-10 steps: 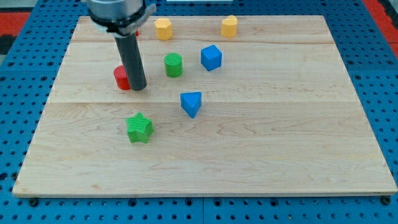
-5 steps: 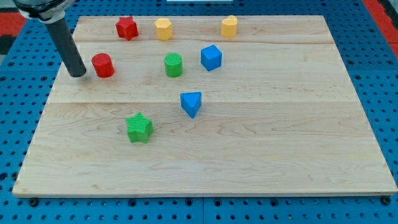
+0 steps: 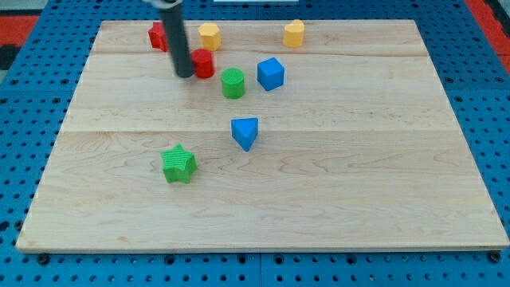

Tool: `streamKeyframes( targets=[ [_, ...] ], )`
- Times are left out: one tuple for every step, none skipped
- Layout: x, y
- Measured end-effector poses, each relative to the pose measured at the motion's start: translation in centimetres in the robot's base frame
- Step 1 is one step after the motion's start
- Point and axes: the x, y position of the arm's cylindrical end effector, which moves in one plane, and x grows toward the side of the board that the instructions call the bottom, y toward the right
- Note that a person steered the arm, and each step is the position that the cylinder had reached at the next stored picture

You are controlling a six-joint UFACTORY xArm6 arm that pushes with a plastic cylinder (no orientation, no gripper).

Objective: Push the red circle towards the top center of the board

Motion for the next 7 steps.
streamKeyframes(
  targets=[
    [-2.0,8.8],
    [-3.3,12.8],
    [-3.9,13.7],
    [-1.6,14.9],
    [-0.8,9.4],
    [-1.8,9.2],
    [-3.1,9.8]
  ],
)
